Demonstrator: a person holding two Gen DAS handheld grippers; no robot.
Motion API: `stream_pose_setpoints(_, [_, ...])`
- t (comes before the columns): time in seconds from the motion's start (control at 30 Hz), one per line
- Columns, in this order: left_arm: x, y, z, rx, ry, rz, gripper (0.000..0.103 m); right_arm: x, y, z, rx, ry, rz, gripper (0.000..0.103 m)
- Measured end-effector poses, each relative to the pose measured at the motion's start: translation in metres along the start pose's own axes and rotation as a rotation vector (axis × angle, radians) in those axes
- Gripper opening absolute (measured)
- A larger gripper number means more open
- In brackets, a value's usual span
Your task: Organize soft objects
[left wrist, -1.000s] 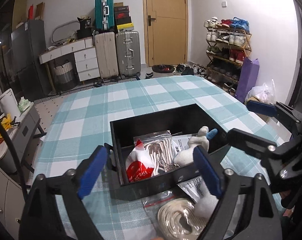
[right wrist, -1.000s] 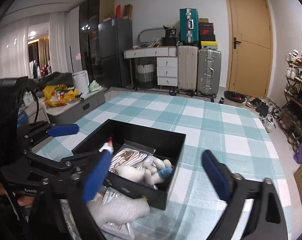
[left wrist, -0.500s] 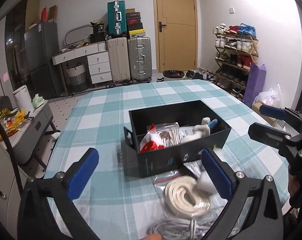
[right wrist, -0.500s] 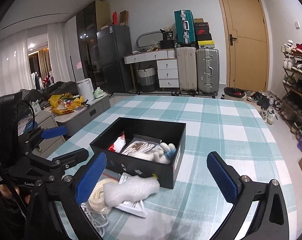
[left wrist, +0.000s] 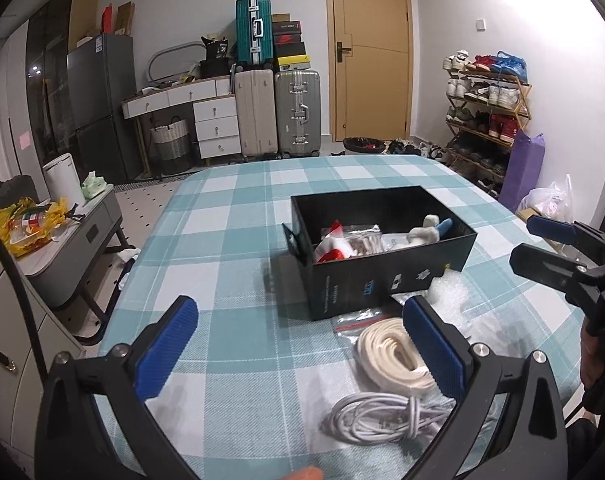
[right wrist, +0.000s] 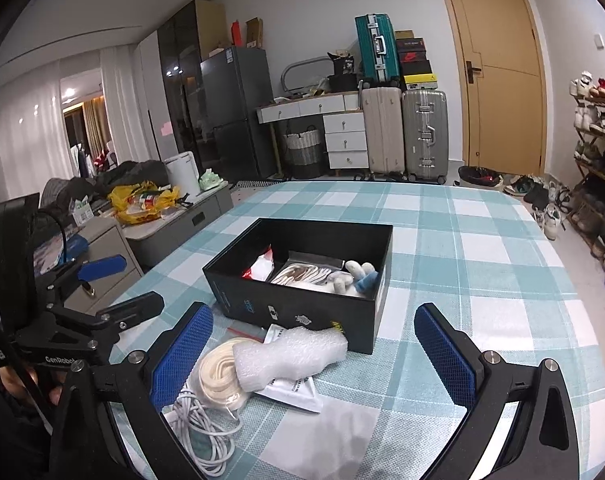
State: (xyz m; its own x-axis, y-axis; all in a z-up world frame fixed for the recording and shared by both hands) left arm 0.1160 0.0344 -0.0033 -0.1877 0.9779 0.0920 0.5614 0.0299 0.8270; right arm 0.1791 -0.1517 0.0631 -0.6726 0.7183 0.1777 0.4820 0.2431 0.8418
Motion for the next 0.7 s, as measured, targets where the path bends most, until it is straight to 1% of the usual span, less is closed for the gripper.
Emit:
stream_pose_setpoints(0.13, [0.002, -0.001, 0.002, 0.000, -0.007, -0.018, 0.103, -0.003, -0.004, 0.007, 0.020, 0.008, 0.014, 0.102])
stream_pose_setpoints(0.37, [0.005, -0.005, 0.009, 0.023, -0.011, -0.020, 0.103, -0.011, -0.017, 0.023, 0.075, 0.017, 0.052, 0.102])
stream_pose_setpoints(0.7, [0.009, -0.005, 0.010, 0.025, -0.006, -0.021, 0.103, -0.007, -0.031, 0.039, 0.143, 0.037, 0.067, 0.102])
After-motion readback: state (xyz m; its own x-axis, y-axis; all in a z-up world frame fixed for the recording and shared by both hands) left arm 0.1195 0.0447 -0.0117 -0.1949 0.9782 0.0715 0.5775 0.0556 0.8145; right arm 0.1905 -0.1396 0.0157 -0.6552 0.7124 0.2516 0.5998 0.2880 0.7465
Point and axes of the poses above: each gripper's, at about its wrist camera, not at the fingertips, and z roughly the way its jaws point, x to its left, y to its top, the point moved 8 cm from there along z, roughly the way its jaws point, and after that the axes turned 7 degrees about y, right-handed, at the moved point
